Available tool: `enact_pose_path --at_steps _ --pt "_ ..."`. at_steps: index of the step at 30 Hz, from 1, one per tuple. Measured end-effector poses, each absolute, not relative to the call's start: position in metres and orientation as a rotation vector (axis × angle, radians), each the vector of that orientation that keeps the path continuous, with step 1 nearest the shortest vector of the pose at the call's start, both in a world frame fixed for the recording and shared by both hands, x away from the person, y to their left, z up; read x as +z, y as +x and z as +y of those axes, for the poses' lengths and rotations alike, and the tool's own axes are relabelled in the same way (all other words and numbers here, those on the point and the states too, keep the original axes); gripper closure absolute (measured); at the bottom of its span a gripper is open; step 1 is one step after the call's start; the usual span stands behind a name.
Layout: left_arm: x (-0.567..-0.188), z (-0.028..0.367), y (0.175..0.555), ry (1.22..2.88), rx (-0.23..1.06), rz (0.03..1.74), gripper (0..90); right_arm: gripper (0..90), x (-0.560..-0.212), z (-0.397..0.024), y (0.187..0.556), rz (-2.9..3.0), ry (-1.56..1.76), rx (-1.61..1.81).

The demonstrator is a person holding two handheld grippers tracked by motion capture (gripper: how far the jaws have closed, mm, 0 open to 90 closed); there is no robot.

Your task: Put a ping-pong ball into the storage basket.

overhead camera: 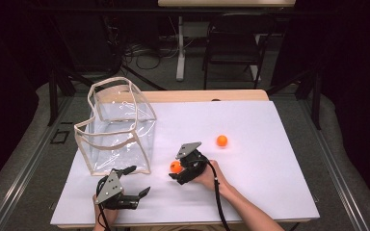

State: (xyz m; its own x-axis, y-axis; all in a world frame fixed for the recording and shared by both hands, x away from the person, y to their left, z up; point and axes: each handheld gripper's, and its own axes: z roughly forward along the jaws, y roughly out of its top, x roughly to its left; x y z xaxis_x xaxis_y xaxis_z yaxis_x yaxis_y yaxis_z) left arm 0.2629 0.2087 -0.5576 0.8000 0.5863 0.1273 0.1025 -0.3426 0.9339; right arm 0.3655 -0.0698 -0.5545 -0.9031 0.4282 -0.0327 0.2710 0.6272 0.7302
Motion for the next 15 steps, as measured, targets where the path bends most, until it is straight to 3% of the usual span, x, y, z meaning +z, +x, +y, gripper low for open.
enact_pose_path --at_steps 15 --pt "-0.5571 0.2069 0.2624 1.883 0.541 0.51 15.7 46.2 -0.5535 -0.0695 0.363 2.651 0.57 1.091"
